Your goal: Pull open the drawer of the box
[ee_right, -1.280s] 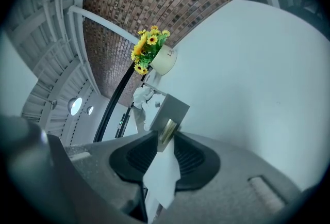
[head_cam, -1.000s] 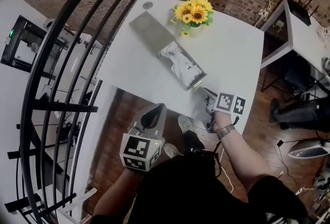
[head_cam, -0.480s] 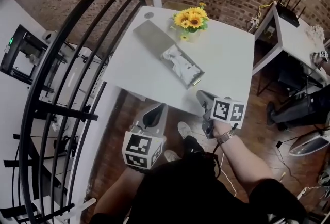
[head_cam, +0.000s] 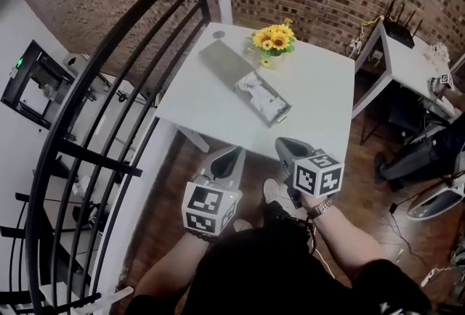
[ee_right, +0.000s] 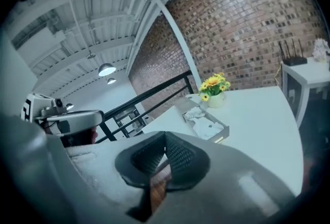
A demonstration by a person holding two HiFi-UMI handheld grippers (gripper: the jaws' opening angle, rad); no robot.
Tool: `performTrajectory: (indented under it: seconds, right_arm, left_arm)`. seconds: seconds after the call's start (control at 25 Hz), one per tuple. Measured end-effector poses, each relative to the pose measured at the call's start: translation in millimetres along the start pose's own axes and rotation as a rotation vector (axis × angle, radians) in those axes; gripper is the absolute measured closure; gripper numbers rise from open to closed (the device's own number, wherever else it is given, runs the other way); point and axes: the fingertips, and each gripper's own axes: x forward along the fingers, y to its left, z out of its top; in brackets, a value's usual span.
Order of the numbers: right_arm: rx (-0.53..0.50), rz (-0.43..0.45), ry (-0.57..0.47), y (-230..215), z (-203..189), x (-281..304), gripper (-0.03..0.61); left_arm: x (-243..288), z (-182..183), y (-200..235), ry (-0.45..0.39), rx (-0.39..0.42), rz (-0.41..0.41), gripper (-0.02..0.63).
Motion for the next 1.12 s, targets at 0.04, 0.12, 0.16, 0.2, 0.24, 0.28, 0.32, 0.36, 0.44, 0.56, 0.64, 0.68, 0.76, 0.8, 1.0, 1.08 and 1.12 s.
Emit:
performTrajectory:
  seconds: [0.04,0.12,0.16,0.2,0.24,0.28,0.32,0.36,0.44,0.56,0.64,0.68,0.76,0.8,1.0,1.08,1.12]
  right_arm:
    - [-0.041,0.002,-0.006,8,2,-4,0.586]
    - [-0.122,0.009,-0.019,23,8,-11,0.586]
    - [-0.16,0.016,-0.025,30,12,-14,0.586]
    - [-0.195,0.026,-0.031,37,15,-17,0.586]
    - [-0.228,0.038,-0.035,42,17,-19,0.586]
    - [-0.259,0.049,-0.037,46,19,-21,0.586]
    - [-0.286,0.058,-0.038,49,20,-23,0.586]
    - [-0.309,0.066,-0.039,51,21,-25,0.586]
    - [-0.345,0.086,-0.037,54,23,-29,0.586]
    - [-0.397,0.12,-0.041,58,32,-37,0.586]
    - [-0.43,0.136,-0.048,58,38,-41,0.586]
    - [-0.441,0.145,-0.049,57,39,-43,0.586]
    - [-0.455,0.166,-0.048,57,39,-46,0.588]
    - [-0.457,0.177,-0.048,56,39,-48,0.586]
    - [-0.469,0.213,-0.043,54,39,-56,0.586]
    - [-0.473,0.218,-0.046,52,39,-58,0.588]
    - [-0.473,0.22,-0.047,51,39,-59,0.588]
  left_arm:
    - [-2,1,0,-0.005,-0.002,0.001,0.597]
    - [-7,5,0,-0.015,-0.009,0.008,0.597]
    - [-9,7,0,-0.021,-0.014,0.014,0.597]
    - [-10,10,0,-0.026,-0.019,0.021,0.597]
    - [-11,11,-1,-0.03,-0.024,0.027,0.598]
    - [-11,13,-2,-0.034,-0.027,0.033,0.597]
    - [-10,14,-3,-0.038,-0.03,0.038,0.597]
    - [-9,16,-4,-0.041,-0.032,0.043,0.597]
    - [-7,19,-7,-0.045,-0.041,0.056,0.598]
    - [-3,24,-12,-0.053,-0.055,0.081,0.597]
    - [1,26,-15,-0.058,-0.065,0.101,0.598]
    - [3,26,-16,-0.059,-0.071,0.11,0.597]
    - [6,24,-20,-0.057,-0.079,0.126,0.597]
    - [8,24,-22,-0.055,-0.08,0.132,0.597]
    - [13,25,-31,-0.047,-0.075,0.16,0.597]
    - [16,24,-34,-0.042,-0.071,0.168,0.598]
    - [17,23,-35,-0.039,-0.07,0.171,0.597]
